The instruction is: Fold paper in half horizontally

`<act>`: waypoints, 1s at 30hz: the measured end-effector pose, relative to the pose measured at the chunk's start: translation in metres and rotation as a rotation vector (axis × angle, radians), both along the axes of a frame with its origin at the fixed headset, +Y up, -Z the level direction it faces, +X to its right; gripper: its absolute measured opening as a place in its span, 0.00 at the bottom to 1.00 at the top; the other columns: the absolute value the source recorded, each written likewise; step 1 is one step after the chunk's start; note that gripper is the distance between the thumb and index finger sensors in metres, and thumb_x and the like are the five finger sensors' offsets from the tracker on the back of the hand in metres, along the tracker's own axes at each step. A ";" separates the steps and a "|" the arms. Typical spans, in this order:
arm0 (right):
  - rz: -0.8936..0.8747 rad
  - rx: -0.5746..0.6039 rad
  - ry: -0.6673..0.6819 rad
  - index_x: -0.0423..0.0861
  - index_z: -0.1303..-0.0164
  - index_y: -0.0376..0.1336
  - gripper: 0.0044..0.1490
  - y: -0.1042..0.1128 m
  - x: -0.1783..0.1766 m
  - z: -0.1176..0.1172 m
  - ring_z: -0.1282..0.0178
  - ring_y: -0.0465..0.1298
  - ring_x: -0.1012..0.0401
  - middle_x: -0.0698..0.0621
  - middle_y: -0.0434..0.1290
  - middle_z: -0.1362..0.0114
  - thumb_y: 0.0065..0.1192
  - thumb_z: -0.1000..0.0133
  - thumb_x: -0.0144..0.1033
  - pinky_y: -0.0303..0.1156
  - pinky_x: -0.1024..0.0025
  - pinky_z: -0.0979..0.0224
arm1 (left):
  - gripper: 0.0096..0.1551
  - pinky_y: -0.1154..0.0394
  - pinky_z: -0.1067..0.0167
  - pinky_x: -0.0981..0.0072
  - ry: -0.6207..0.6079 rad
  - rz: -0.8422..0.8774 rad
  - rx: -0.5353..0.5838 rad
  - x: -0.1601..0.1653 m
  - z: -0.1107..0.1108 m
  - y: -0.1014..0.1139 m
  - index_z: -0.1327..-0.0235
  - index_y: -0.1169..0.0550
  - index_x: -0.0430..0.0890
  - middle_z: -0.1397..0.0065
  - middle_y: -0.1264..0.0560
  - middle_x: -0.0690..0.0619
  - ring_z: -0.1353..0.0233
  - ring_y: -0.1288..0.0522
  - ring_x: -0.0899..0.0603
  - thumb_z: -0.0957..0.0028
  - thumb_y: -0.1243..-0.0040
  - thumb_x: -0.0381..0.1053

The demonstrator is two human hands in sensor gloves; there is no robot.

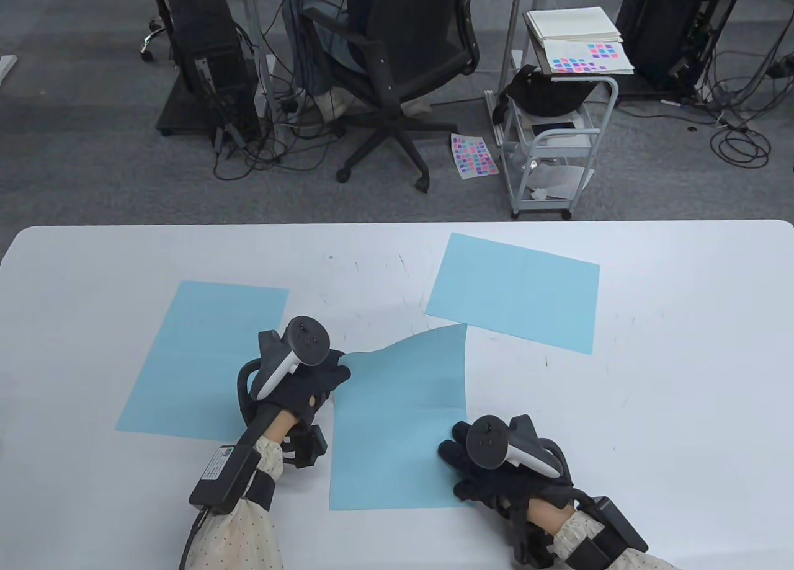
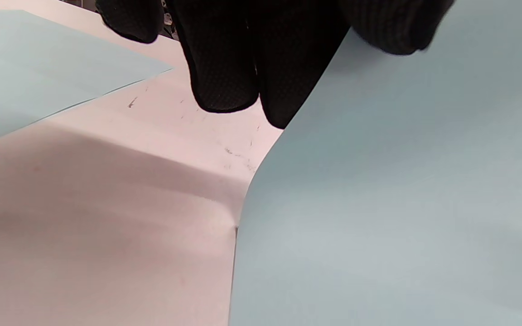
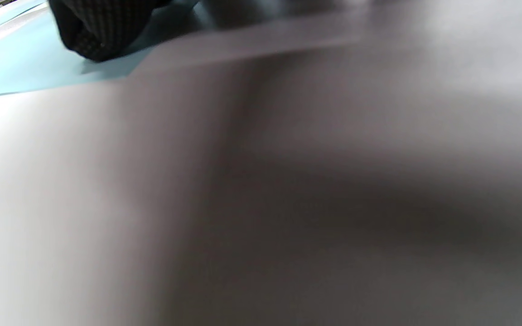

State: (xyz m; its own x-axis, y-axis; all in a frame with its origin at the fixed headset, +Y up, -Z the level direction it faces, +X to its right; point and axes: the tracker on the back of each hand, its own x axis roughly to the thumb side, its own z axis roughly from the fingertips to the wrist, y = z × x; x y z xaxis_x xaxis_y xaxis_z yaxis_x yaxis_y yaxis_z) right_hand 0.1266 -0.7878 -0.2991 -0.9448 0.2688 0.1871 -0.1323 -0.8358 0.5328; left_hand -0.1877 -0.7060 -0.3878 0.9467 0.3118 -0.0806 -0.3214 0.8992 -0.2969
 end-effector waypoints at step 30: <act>-0.010 -0.016 -0.006 0.72 0.26 0.41 0.44 -0.001 0.002 0.000 0.16 0.24 0.55 0.70 0.31 0.15 0.56 0.49 0.52 0.25 0.37 0.21 | 0.23 0.48 0.16 0.42 -0.249 -0.229 0.024 0.005 0.069 -0.046 0.49 0.20 0.75 0.26 0.26 0.78 0.14 0.40 0.56 0.60 0.37 0.61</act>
